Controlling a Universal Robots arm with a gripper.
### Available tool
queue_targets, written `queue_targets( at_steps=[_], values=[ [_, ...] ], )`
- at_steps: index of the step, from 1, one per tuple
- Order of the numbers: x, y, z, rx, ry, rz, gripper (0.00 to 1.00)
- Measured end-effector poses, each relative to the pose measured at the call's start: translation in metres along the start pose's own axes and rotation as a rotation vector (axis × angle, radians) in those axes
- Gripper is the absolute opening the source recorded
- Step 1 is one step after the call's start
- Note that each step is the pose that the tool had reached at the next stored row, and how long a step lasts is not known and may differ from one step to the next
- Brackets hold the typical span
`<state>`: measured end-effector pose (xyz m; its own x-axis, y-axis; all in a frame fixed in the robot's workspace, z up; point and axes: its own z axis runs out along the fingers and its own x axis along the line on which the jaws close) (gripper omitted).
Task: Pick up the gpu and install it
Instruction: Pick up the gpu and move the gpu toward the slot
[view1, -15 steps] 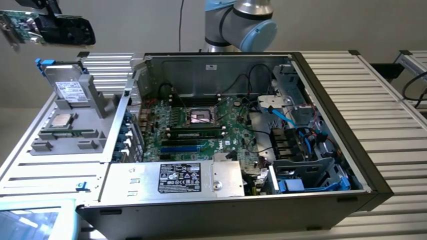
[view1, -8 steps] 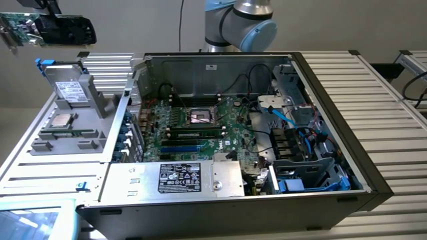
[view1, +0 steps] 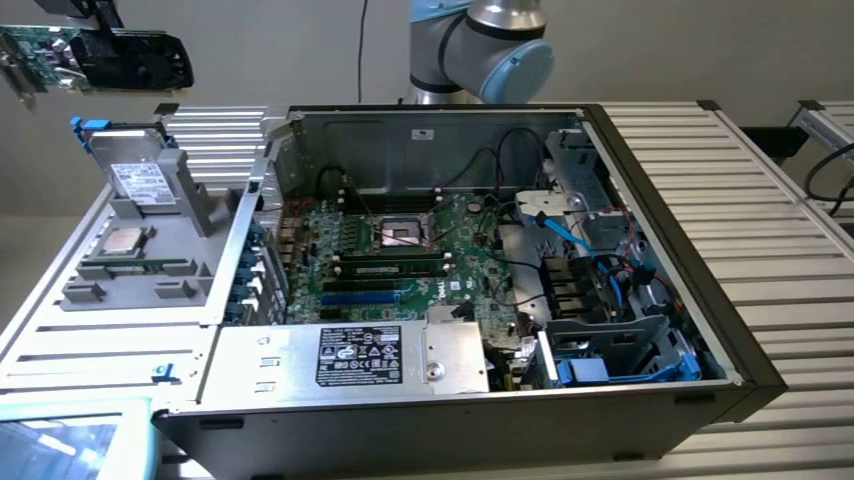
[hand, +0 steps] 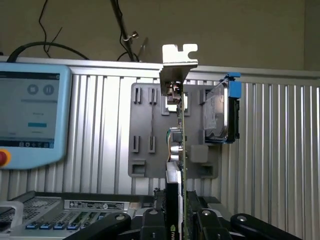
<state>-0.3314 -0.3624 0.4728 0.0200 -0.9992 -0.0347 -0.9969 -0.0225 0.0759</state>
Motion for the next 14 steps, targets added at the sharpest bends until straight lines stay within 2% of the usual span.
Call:
queue_targets(
  at_steps=[14],
  values=[
    [0.012, -0.0586, -0.005, 0.0007, -0.0009, 0.0, 0.28]
  ],
)
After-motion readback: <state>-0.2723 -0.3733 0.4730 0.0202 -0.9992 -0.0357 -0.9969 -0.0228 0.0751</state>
